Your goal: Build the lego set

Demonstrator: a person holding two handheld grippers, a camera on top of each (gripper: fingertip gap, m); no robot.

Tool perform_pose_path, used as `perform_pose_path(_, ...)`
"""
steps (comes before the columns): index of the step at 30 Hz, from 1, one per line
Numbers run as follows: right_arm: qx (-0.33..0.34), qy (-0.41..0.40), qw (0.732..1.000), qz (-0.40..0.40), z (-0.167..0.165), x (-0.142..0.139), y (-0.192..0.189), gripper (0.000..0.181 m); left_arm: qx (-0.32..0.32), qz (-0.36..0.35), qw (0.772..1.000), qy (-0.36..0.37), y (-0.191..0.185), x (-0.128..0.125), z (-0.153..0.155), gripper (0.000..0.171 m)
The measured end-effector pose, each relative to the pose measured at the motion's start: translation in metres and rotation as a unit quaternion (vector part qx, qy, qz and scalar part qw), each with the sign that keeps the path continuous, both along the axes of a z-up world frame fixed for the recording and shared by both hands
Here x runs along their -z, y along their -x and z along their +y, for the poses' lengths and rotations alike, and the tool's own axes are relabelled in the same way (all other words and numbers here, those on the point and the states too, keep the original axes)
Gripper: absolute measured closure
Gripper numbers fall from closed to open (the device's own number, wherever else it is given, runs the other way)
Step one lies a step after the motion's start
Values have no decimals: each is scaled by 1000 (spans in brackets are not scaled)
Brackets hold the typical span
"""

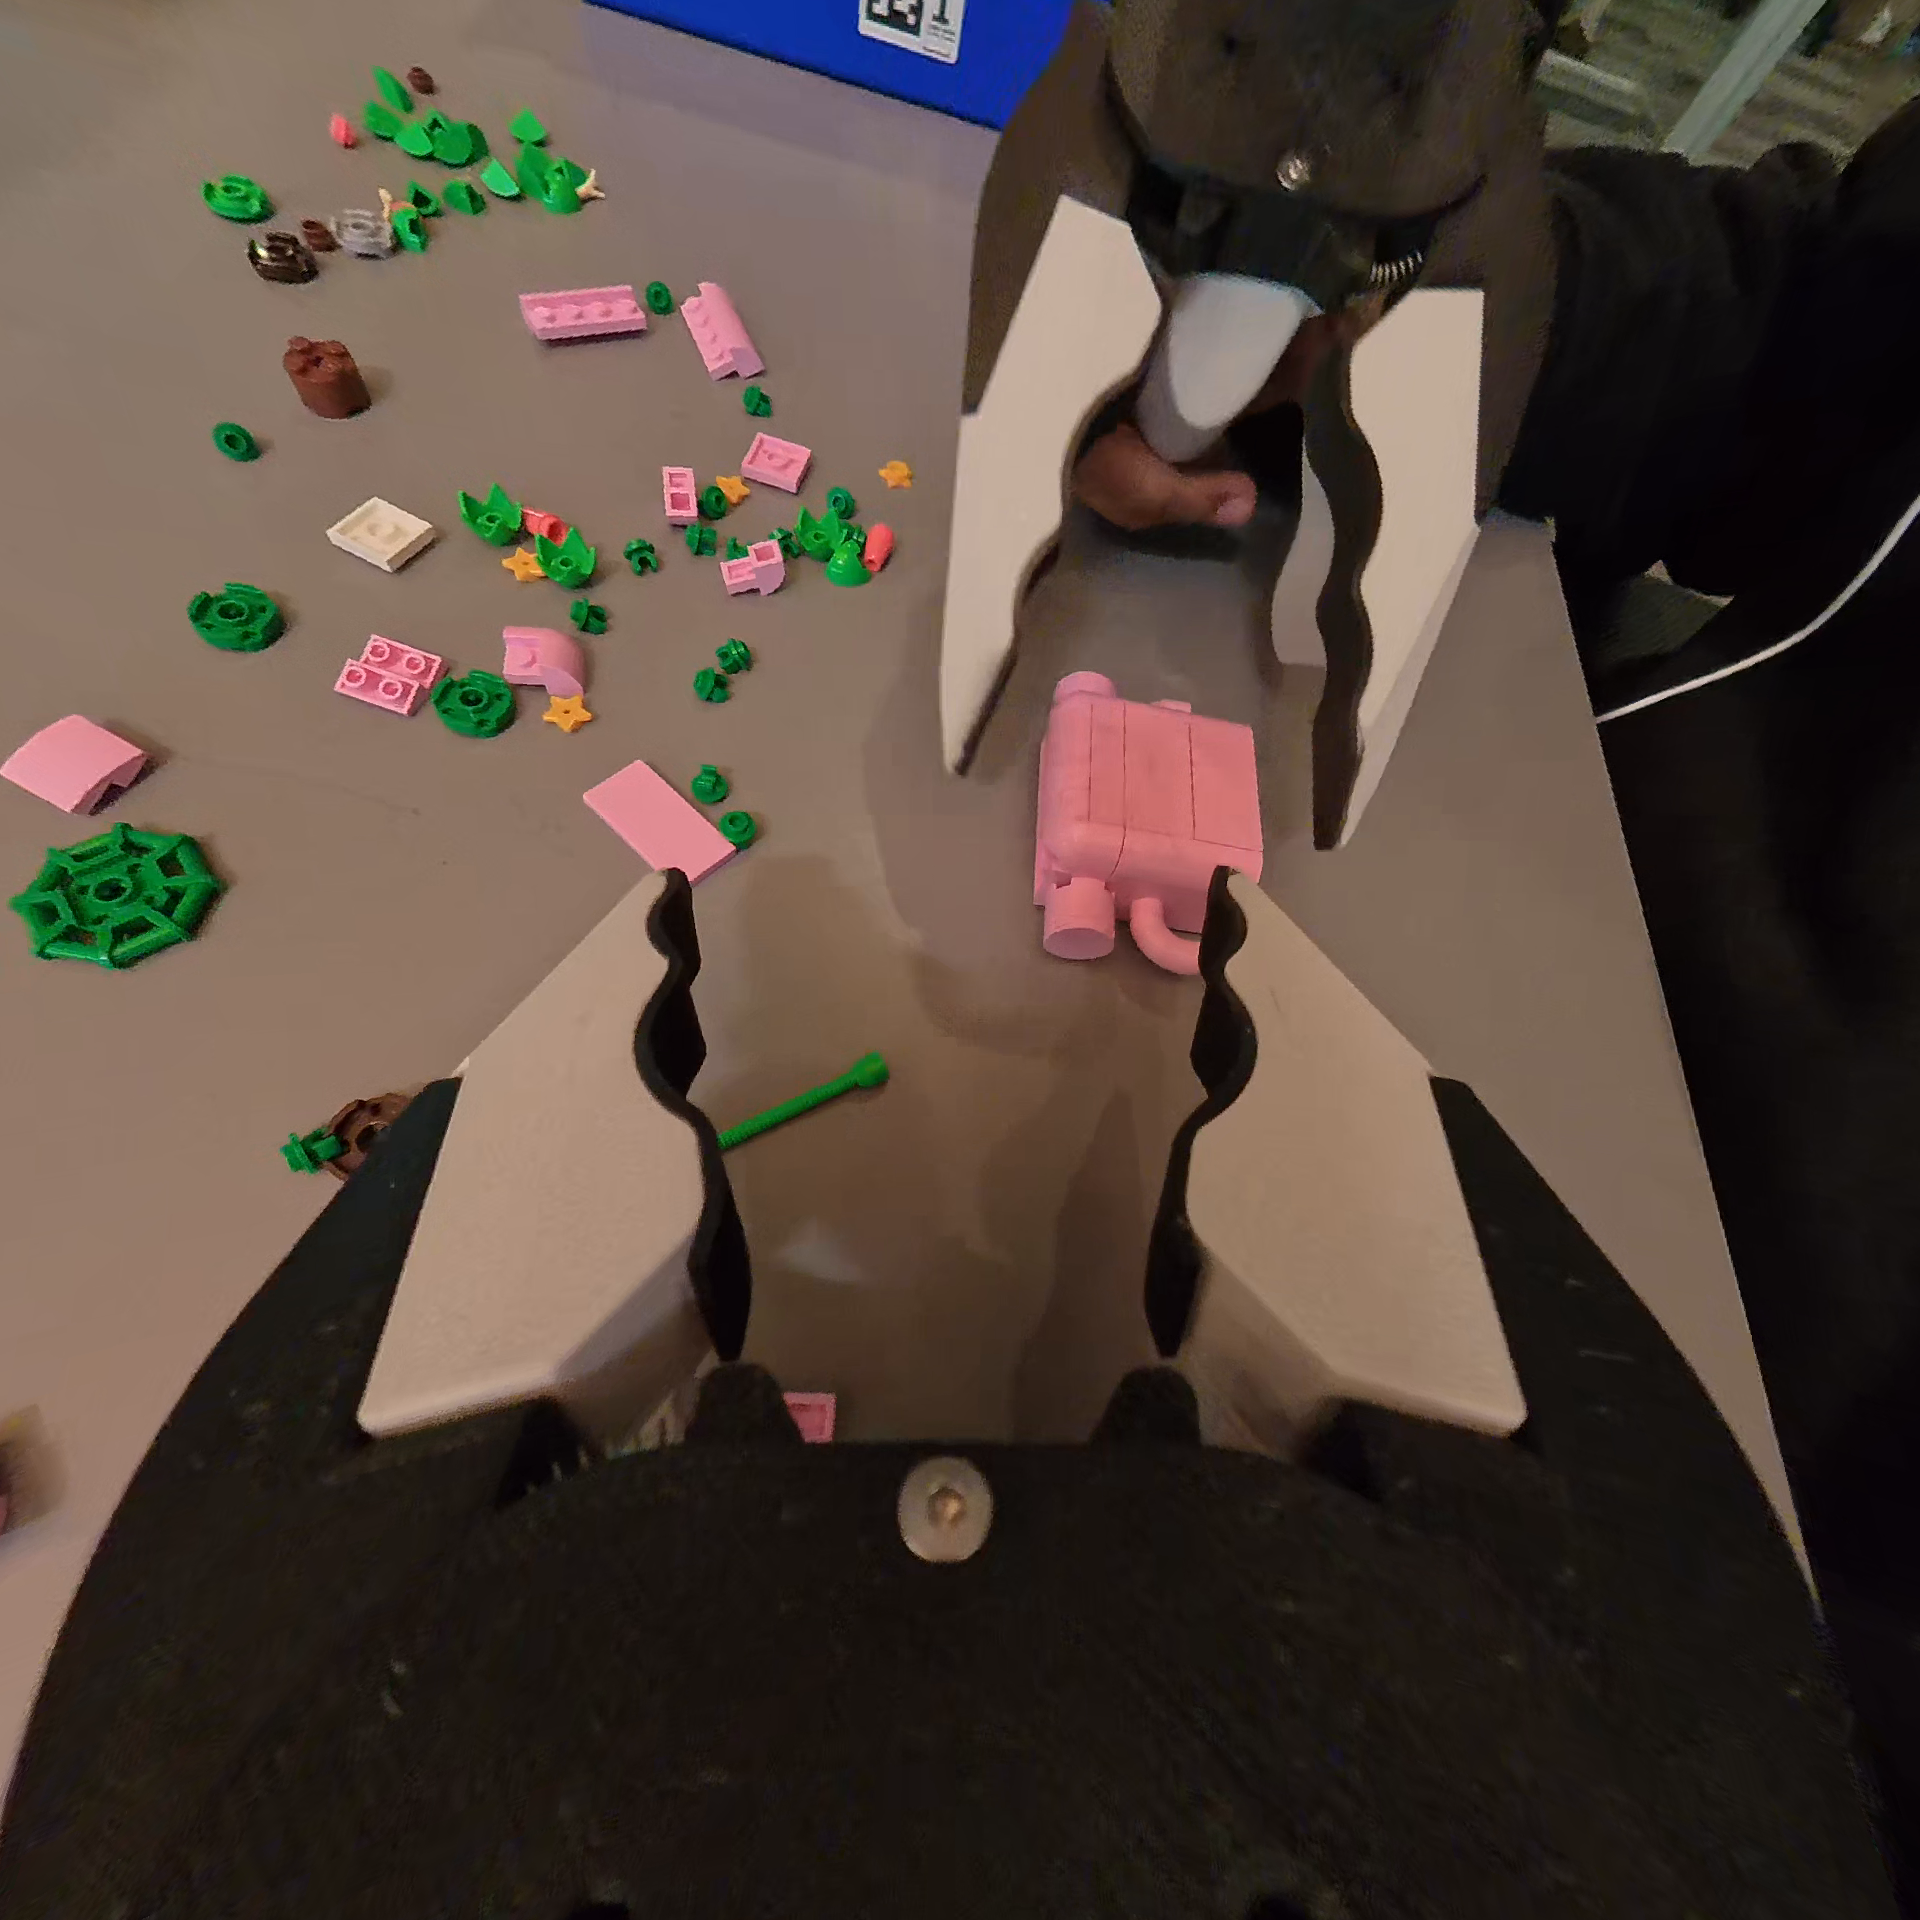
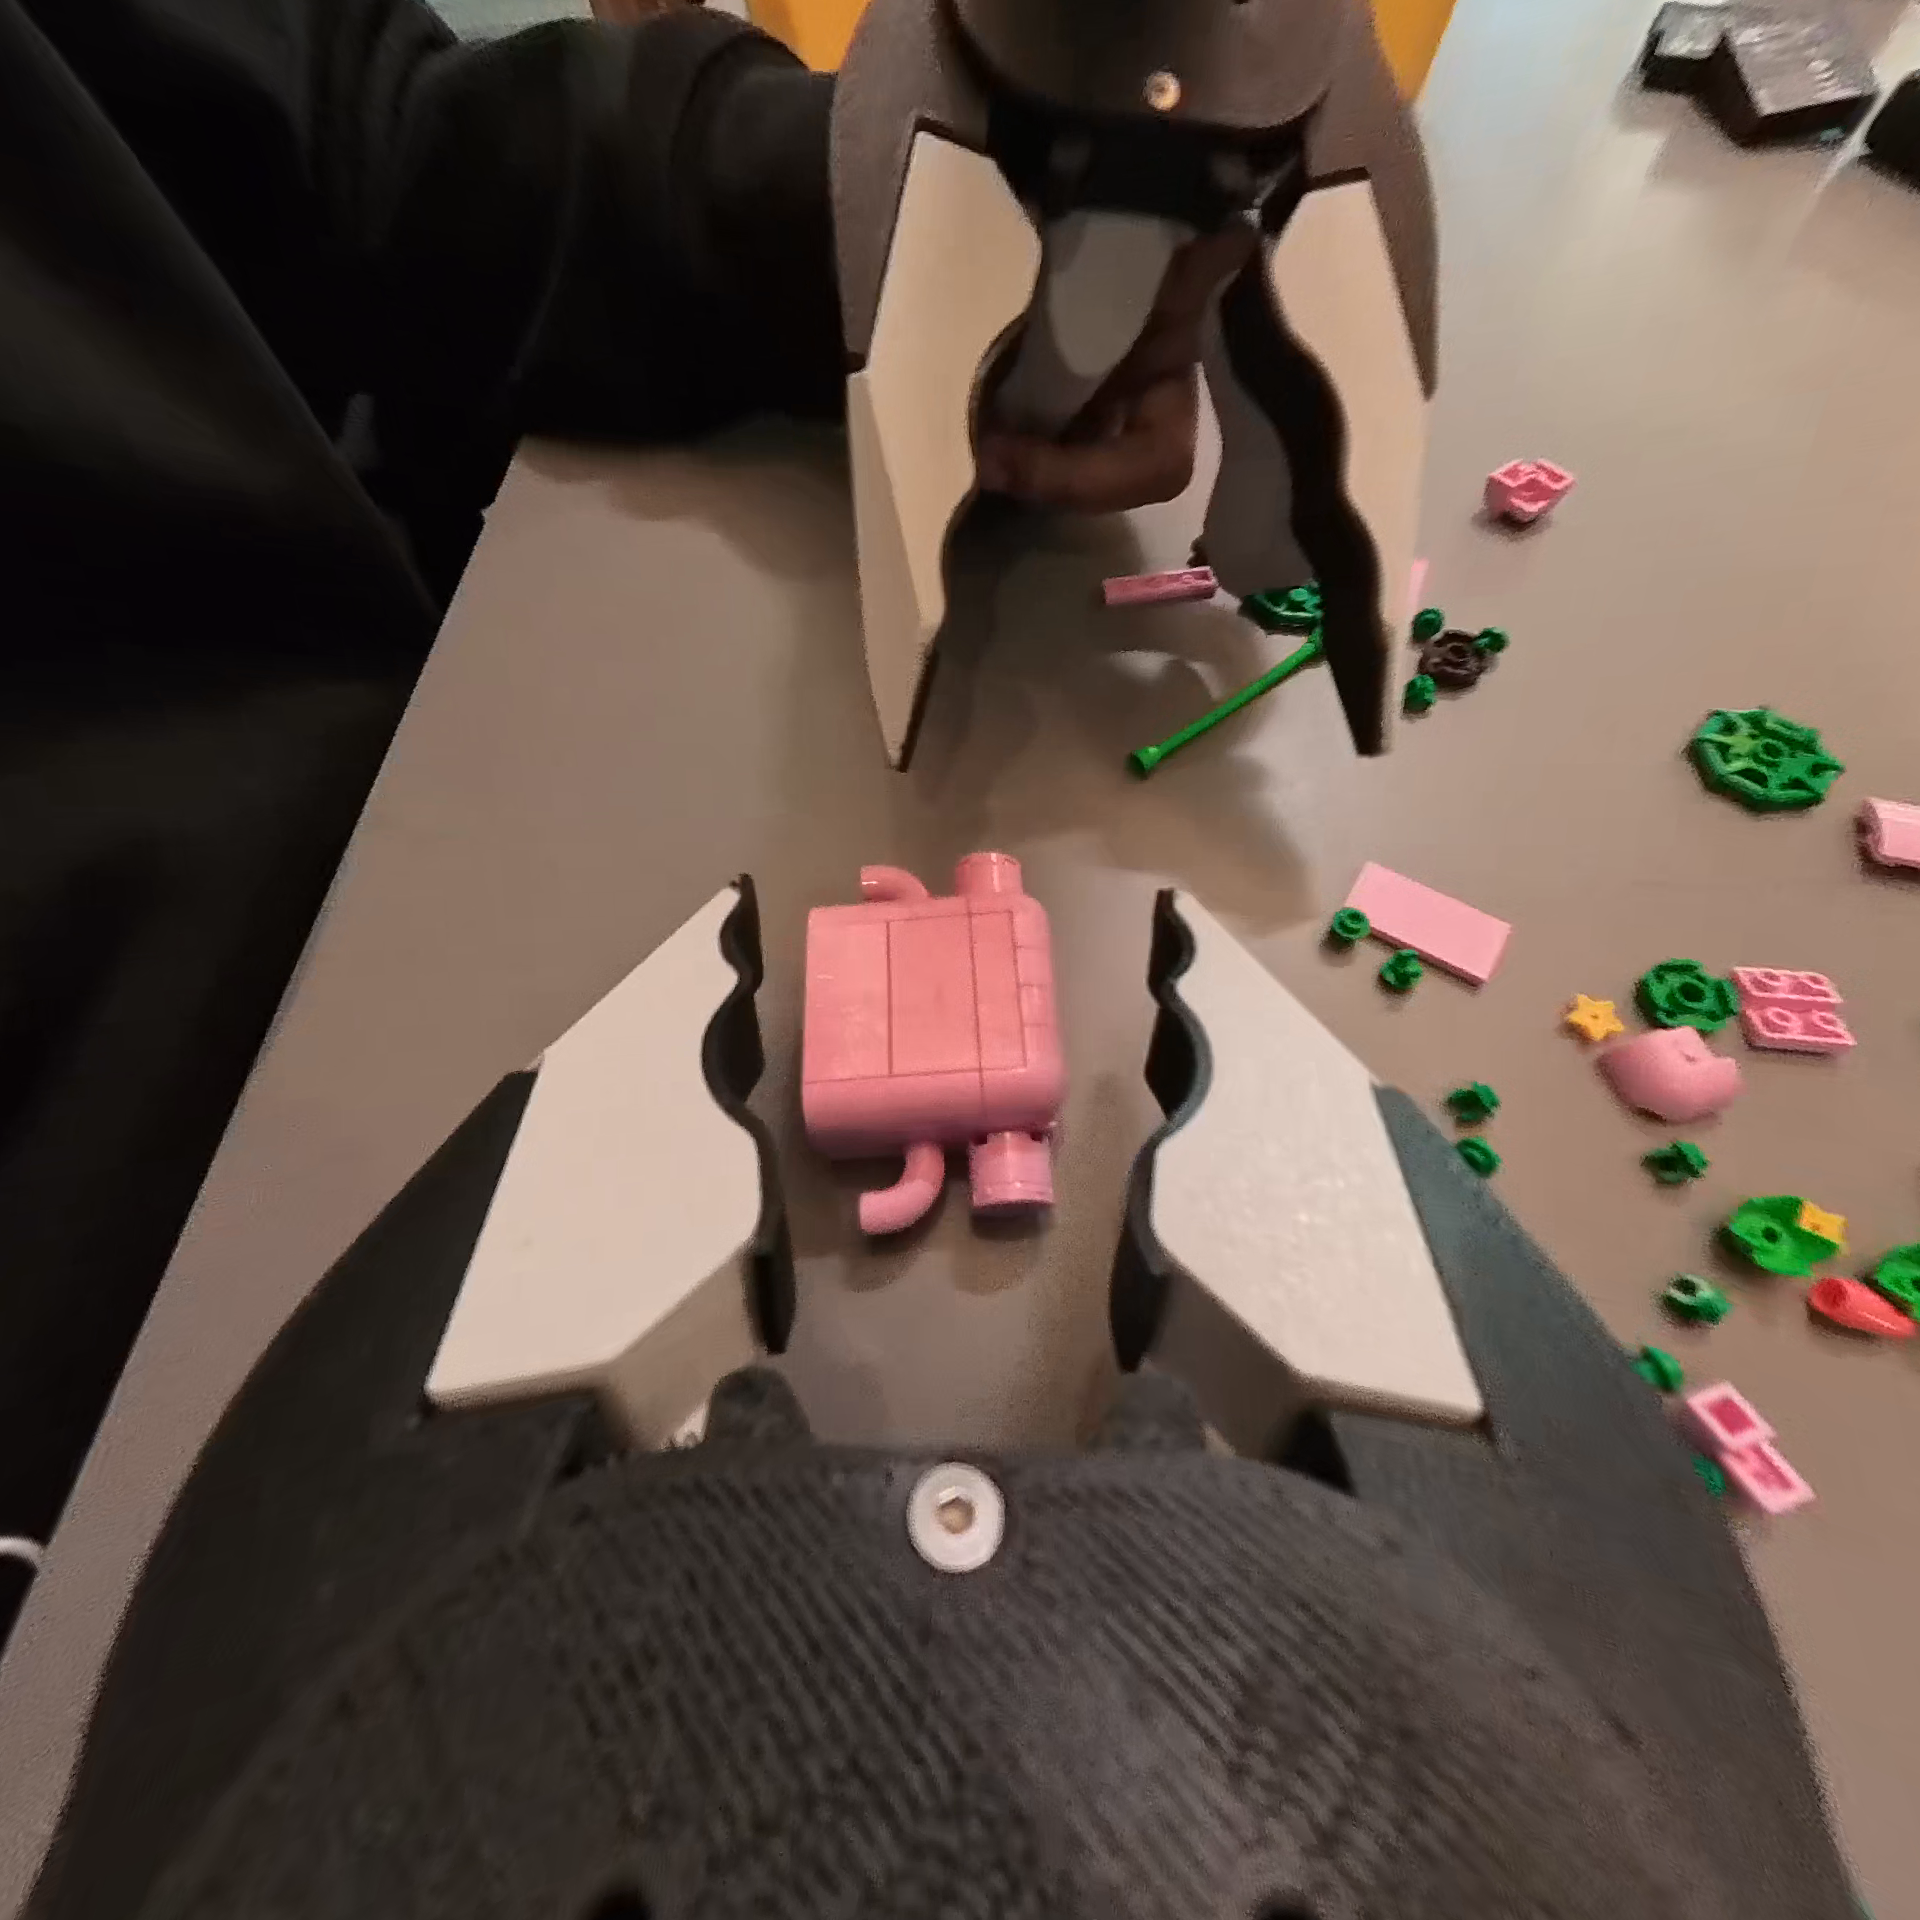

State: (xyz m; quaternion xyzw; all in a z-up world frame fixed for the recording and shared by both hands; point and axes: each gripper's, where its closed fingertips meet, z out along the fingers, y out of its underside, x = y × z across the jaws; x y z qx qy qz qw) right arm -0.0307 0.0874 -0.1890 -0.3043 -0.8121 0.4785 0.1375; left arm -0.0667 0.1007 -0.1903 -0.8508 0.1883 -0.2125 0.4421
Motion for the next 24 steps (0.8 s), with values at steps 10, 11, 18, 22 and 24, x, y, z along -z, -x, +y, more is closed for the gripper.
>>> perform_pose_path(10, 1, -99, 995, -27, -4, 30, -2, 125, -13, -35, 999, 10, 5, -2, 2, 76)
perform_pose_path(11, 4, -98, 995, -30, -4, 31, -2, 125, -14, -35, 999, 11, 6, -2, 3, 76)
perform_pose_path(18, 49, -103, 992, -46, 29, 32, -30, 125, -21, -13, 999, 26, 6, 5, 5, 76)
perform_pose_path(22, 94, -111, 988, -60, 79, 32, -64, 125, -20, 8, 999, 29, 5, 9, 5, 76)
perform_pose_path(24, 113, -115, 985, -67, 99, 32, -77, 125, -16, 16, 999, 34, 3, 11, 5, 76)
